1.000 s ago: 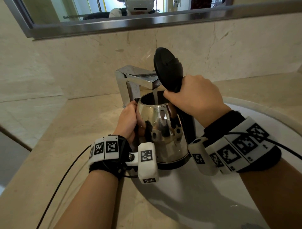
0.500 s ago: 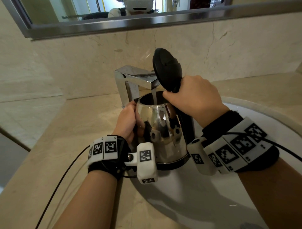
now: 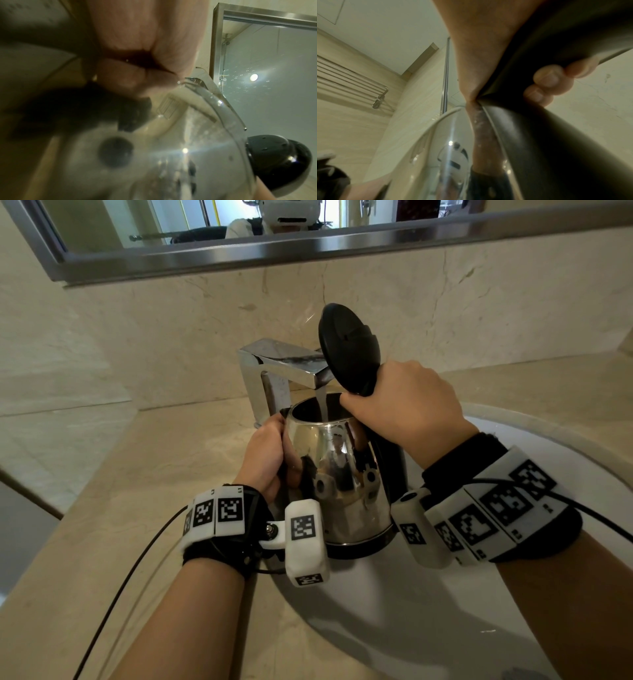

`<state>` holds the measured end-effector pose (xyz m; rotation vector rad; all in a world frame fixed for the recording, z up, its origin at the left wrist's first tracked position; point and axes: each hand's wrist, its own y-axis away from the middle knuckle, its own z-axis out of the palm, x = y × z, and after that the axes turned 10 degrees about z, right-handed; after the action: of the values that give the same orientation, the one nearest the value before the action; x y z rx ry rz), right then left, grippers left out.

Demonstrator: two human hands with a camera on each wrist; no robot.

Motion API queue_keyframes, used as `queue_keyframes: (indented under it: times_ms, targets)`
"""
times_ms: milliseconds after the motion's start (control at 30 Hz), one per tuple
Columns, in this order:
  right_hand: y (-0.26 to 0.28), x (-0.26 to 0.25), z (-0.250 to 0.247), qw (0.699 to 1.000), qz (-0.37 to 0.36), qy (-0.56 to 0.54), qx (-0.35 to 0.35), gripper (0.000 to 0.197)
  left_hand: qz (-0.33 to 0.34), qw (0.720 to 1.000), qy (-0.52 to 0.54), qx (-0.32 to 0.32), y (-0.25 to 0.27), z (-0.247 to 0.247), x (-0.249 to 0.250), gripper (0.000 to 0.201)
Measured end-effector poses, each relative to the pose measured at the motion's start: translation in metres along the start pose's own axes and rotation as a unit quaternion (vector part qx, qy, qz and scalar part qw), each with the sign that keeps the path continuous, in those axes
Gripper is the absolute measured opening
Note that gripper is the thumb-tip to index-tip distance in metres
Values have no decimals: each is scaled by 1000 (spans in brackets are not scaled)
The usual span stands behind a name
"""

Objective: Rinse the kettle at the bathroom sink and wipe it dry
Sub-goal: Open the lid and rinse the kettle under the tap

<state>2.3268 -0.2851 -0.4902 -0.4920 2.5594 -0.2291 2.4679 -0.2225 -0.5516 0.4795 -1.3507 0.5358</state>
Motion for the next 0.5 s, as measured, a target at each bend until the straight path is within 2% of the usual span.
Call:
queue_keyframes:
  times_ms: [500]
  targets:
    - [-1,1,0,1000,1,-2,1,30,20,1000,-3,2,-1,0,-2,27]
